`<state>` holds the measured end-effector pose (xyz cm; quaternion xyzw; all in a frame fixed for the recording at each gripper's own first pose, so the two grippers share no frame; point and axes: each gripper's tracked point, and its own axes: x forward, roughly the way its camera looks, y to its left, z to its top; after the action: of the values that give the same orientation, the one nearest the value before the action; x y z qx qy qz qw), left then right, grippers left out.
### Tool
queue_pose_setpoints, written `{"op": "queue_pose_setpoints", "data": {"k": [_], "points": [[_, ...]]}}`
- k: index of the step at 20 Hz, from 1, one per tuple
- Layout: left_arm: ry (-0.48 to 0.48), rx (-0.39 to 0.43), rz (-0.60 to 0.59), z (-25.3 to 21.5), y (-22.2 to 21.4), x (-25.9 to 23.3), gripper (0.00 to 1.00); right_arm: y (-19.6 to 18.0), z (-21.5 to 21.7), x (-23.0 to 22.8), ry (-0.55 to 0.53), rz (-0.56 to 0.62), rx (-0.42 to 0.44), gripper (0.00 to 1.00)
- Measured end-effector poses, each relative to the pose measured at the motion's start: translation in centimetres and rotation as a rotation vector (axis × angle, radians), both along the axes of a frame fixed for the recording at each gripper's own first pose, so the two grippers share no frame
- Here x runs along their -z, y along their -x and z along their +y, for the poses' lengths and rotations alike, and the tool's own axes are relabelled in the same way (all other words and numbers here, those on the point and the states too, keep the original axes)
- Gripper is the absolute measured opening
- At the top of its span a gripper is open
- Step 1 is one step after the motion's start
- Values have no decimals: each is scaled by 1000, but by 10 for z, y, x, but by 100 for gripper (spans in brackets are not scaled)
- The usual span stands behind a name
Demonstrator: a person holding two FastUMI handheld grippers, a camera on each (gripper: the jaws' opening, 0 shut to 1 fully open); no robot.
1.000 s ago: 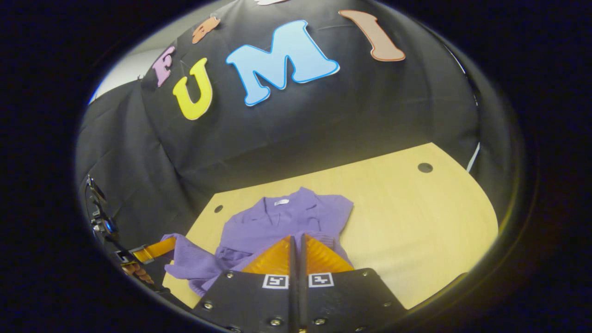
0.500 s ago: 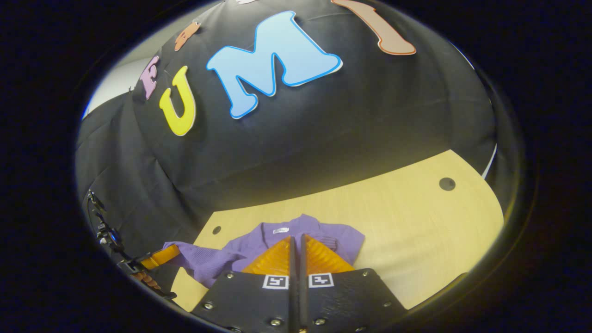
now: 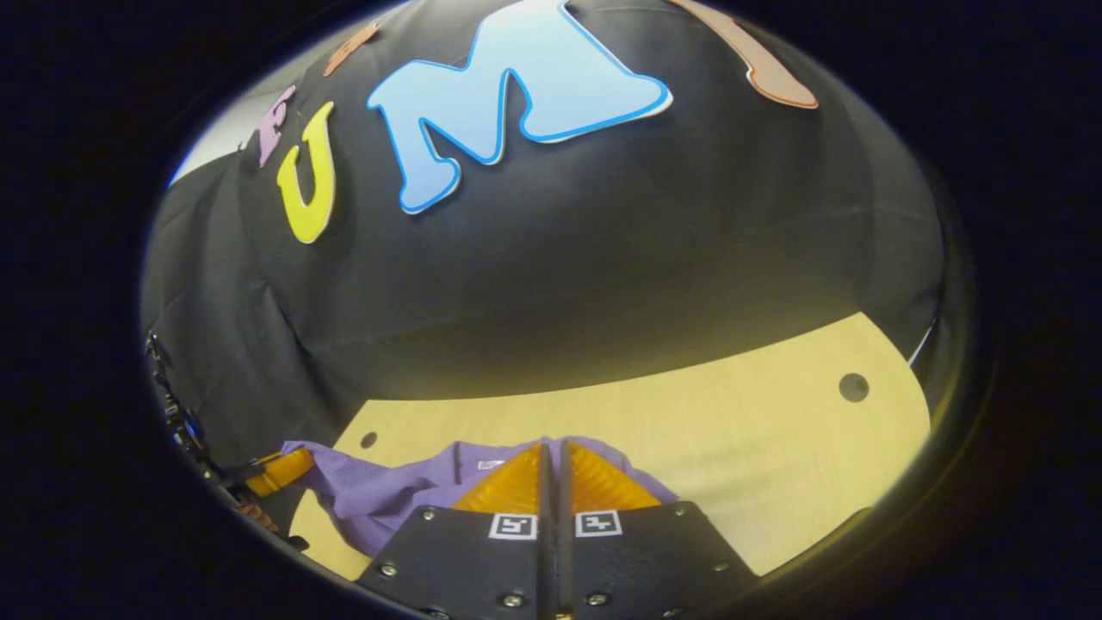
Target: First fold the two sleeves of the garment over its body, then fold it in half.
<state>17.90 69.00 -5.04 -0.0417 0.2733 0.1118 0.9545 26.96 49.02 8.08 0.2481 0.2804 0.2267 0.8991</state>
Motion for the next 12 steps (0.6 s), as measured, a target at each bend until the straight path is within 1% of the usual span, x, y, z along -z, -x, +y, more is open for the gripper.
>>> {"op": "queue_pose_setpoints", "data": {"k": [2, 7, 8, 9, 10, 11, 12], "points": [[-6, -16, 2, 2, -6, 10, 7, -6, 3, 12, 28, 8, 10, 2], [-56, -44, 38, 0, -16, 34, 8, -10, 6, 39, 115, 26, 11, 2], [-60, -47, 44, -2, -16, 37, 11, -11, 5, 42, 129, 25, 8, 0], [-65, -53, 47, -3, -17, 38, 13, -10, 5, 45, 140, 22, 2, 2], [-65, -54, 52, -5, -17, 40, 17, -9, 6, 46, 153, 18, -3, 3], [-63, -54, 53, -7, -17, 39, 17, -8, 7, 47, 166, 11, -12, 4], [-66, -57, 52, -9, -17, 38, 31, -6, 10, 46, 176, 5, -27, 5]]}}
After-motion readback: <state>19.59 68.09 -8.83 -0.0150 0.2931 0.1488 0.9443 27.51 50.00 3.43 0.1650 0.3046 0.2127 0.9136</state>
